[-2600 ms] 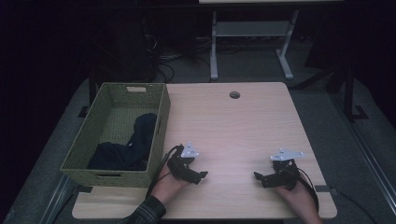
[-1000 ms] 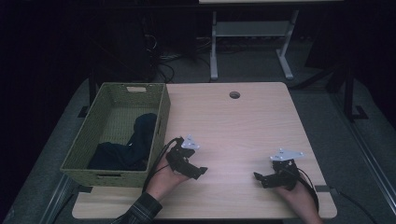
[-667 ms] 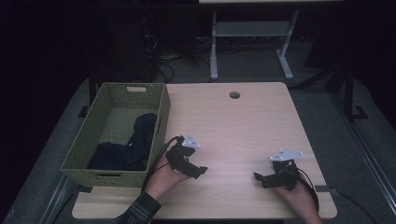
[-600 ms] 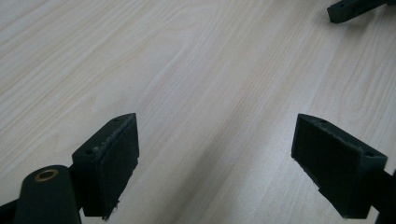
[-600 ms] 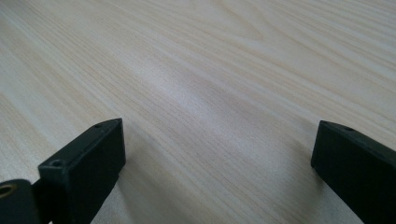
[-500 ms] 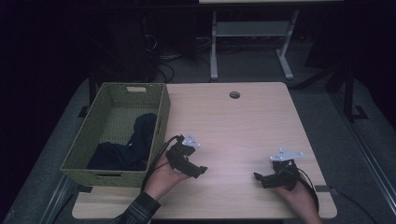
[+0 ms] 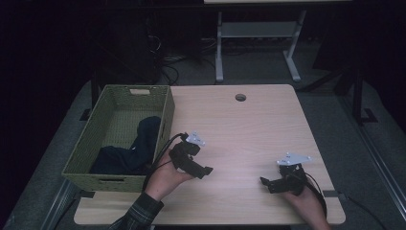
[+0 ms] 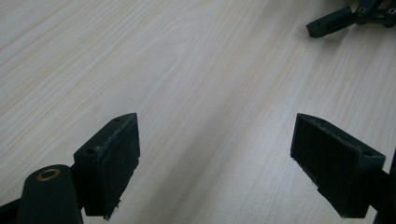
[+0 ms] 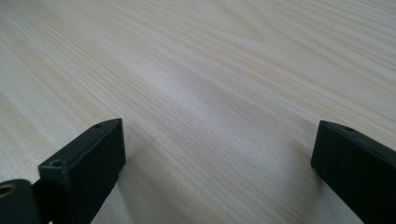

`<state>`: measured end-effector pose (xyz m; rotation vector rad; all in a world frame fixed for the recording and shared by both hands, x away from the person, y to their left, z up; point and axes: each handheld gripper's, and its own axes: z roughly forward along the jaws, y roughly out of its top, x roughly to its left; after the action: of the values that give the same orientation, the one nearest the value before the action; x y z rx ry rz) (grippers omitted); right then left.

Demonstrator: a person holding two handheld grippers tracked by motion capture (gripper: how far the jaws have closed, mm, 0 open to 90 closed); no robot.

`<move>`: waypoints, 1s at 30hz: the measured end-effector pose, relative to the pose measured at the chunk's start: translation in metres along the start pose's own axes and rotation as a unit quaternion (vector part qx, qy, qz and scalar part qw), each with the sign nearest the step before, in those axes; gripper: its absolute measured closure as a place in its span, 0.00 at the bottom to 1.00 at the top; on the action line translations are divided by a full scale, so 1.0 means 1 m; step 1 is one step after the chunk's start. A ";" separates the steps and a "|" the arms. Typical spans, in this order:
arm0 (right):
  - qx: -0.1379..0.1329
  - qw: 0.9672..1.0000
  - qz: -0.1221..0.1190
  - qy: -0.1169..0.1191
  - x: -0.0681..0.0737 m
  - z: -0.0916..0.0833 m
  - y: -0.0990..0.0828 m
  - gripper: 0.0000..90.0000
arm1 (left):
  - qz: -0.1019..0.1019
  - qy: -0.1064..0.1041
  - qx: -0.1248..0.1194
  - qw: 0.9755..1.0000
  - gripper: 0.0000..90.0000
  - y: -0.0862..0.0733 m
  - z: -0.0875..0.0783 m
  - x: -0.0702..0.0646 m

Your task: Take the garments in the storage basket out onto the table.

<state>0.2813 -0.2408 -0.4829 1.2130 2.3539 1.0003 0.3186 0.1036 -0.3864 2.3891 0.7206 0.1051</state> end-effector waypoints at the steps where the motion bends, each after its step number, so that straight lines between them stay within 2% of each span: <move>1: 0.000 1.000 0.000 0.000 0.000 0.000 0.000 0.03 | 0.001 -0.002 0.000 1.000 0.17 0.001 -0.001 0.000; 4: 0.000 1.000 0.000 0.000 0.000 0.000 0.000 0.03 | 0.004 -0.003 0.000 1.000 0.17 0.005 -0.003 -0.001; 5: 0.000 1.000 0.000 0.000 0.000 0.000 0.000 0.03 | -0.001 -0.006 -0.001 1.000 0.17 0.007 -0.004 -0.001; 10: -0.001 1.000 -0.001 0.001 0.000 0.000 0.000 0.03 | 0.007 -0.010 0.004 1.000 0.17 0.014 -0.010 0.001; 11: 0.000 1.000 -0.001 0.001 0.000 0.000 0.000 0.03 | 0.002 -0.010 0.000 1.000 0.17 0.015 -0.011 0.001; 19: 0.000 1.000 -0.001 0.001 0.000 0.000 0.000 0.03 | 0.012 -0.013 0.015 1.000 0.17 0.024 -0.023 0.008; 21: 0.000 1.000 -0.001 0.001 0.000 0.000 0.000 0.03 | 0.012 -0.008 0.010 1.000 0.17 0.027 -0.026 0.010; 27: 0.000 1.000 -0.001 0.001 0.000 0.000 0.000 0.03 | 0.012 -0.013 0.018 1.000 0.17 0.037 -0.038 0.017; 28: 0.000 1.000 -0.001 0.001 0.000 0.000 0.000 0.03 | 0.015 -0.015 0.022 1.000 0.23 0.038 -0.041 0.018; 30: 0.000 1.000 -0.001 0.001 0.000 0.000 0.000 0.03 | 0.012 -0.021 0.018 1.000 0.23 0.041 -0.048 0.021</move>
<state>0.2812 -0.2408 -0.4828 1.2103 2.3566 1.0002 0.3438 0.1151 -0.3258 2.4269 0.6799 0.0509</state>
